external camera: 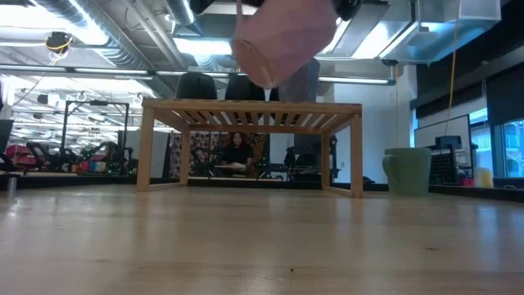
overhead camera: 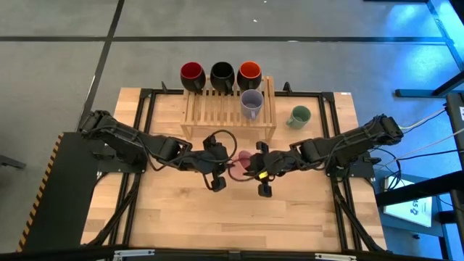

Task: Place coffee mugs
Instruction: Put the pink mug on the shelf

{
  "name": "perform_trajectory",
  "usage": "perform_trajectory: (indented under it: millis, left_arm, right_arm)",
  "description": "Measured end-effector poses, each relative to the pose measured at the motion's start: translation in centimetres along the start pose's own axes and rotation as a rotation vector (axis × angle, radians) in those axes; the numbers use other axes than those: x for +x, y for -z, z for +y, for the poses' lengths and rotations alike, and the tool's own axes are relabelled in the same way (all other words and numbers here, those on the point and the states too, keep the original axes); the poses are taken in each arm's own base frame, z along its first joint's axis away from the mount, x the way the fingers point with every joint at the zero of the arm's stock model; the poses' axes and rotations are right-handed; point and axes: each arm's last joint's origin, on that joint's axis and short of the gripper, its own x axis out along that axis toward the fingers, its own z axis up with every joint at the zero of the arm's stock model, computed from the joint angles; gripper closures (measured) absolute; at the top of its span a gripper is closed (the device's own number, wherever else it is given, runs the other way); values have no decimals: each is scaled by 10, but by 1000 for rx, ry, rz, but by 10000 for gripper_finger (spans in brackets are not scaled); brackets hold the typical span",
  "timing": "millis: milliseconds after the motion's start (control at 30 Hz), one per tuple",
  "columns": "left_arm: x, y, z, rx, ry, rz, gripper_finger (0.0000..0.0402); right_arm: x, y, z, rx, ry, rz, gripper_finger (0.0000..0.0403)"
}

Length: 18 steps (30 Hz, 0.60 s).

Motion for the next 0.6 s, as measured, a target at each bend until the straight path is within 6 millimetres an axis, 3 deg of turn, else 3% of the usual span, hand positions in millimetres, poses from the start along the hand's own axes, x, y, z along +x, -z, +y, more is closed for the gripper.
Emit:
perform_trajectory:
  millis: [167,400,600]
  left_arm:
    - [-18,-6,8,-17,-50,-2,364]
    - [-55,-15,18,-52,-229,-105,364]
    - [-66,-17,21,-94,-525,-295,364]
  right_arm:
    - [-24,0,-5,57,33,4,317]
    - [-82,16,-20,169,144,114,273]
    - [-97,22,-29,210,331,97,270]
